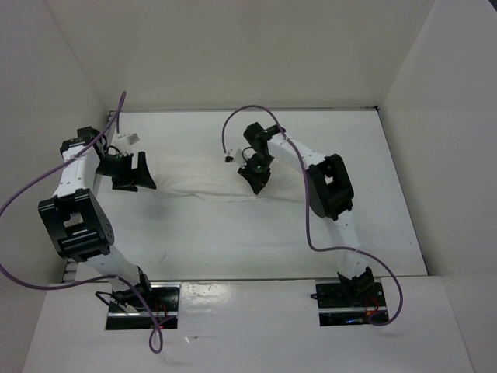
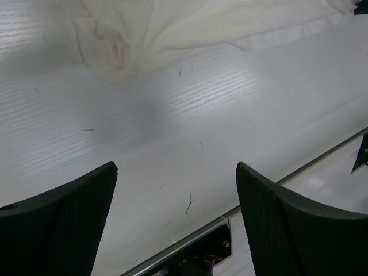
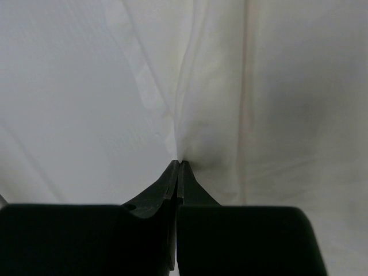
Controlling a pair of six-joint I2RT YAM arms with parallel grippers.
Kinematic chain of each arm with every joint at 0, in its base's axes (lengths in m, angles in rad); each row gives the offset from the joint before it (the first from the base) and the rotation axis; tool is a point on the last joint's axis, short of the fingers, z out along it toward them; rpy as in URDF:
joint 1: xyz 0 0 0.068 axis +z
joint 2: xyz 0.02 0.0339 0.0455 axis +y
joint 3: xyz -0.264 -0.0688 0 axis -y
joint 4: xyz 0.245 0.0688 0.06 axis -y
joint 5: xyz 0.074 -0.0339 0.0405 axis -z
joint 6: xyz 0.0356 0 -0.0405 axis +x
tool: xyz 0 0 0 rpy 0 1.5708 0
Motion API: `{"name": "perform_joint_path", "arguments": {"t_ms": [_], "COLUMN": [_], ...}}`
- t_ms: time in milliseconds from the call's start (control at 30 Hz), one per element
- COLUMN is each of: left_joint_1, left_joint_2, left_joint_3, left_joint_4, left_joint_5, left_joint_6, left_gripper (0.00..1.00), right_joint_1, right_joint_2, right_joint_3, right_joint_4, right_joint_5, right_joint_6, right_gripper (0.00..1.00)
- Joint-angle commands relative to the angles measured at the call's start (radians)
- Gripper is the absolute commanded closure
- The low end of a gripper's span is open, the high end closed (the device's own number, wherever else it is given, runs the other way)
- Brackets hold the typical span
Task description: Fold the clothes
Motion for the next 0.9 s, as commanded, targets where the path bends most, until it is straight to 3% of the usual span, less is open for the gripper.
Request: {"name": "perform_joint_path", "arguments": {"t_ms": [0, 367, 600, 867], "left_joint_1": [0.001, 0.001, 0.001, 0.001], "left_joint_2": [0.016, 0.025, 0.025, 0.034], "left_joint_3": [-0.003, -0.003, -0.003, -0.012], "left_joint_4": [-0.016, -0.026, -0.026, -0.035], "left_joint_5": [0.050, 0.060, 0.069, 0.078], "left_joint_6": [0.037, 0.046, 0.046, 0.057], "left_gripper": [0.10, 0.10, 0.10, 0.10], "right_joint_1": [0.007, 0.007, 0.065, 0.134], "right_joint_2": [-0.077, -0.091, -0.110, -0.100], "right_joint_3": [-0.014, 0.014, -0.050, -0.060], "right_joint_4": [-0.058, -0.220, -0.221, -0.221], "right_joint_5": [-0.020, -0.063, -0.034, -0.034], "right_joint_6": [-0.033, -0.142, -0.160, -0.170], "right_gripper": [1.00, 1.00, 1.00, 0.87]}}
